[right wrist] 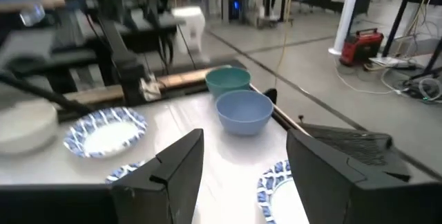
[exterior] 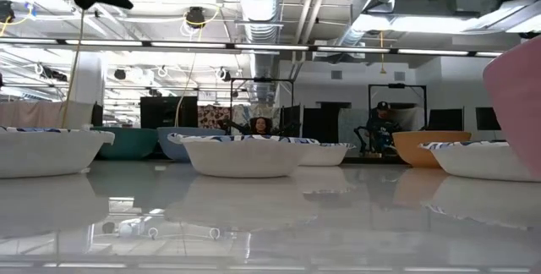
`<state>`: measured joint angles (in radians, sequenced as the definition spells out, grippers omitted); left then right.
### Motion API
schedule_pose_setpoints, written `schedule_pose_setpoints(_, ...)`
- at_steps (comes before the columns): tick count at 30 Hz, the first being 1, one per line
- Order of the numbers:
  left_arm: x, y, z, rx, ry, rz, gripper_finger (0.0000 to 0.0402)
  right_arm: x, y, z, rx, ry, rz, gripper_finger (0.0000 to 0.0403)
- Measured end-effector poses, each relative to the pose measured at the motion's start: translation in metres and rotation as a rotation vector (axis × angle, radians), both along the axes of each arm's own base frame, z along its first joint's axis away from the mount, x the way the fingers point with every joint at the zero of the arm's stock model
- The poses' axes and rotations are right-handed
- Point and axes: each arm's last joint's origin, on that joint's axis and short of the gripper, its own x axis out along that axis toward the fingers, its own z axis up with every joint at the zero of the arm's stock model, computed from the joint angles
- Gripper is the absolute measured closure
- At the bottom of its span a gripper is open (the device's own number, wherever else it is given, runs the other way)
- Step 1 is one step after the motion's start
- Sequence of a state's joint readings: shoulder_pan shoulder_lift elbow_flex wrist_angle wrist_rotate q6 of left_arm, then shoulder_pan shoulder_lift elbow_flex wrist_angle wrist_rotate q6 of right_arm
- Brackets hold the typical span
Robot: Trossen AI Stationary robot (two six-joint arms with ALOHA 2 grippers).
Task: Nest bowls inside each other
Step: Stack the middle blue pattern bowl on top of the blue pattern bowl
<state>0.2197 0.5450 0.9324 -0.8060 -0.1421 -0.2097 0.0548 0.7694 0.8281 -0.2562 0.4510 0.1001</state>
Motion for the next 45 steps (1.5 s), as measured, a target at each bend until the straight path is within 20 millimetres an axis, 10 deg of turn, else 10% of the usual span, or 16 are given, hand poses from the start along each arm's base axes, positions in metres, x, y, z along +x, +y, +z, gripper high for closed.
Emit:
schedule_pose_setpoints(11,-0.004,0.000,-0.001,0.031,0.068,0.008,0.0167,0.085,0.002,0.027,-0.118,0.326,0.032,0.0173)
schedule_pose_setpoints(24,-0.007,-0.002,-0.008,-0.050,0.126,-0.004,0.0167,0.165,0.015,-0.028,0.053,0.466,-0.015,0.0173)
schedule_pose_setpoints(34,-0.007,-0.002,-0.008,-0.060,0.122,0.005,0.0167,0.190,0.007,-0.068,0.514,0.473,-0.105,0.0173)
schedule_pose_setpoints(45,-0.008,0.000,-0.008,-0.019,0.133,0.045,0.0167,0.207,0.005,-0.131,0.588,0.709,-0.161,0.0173)
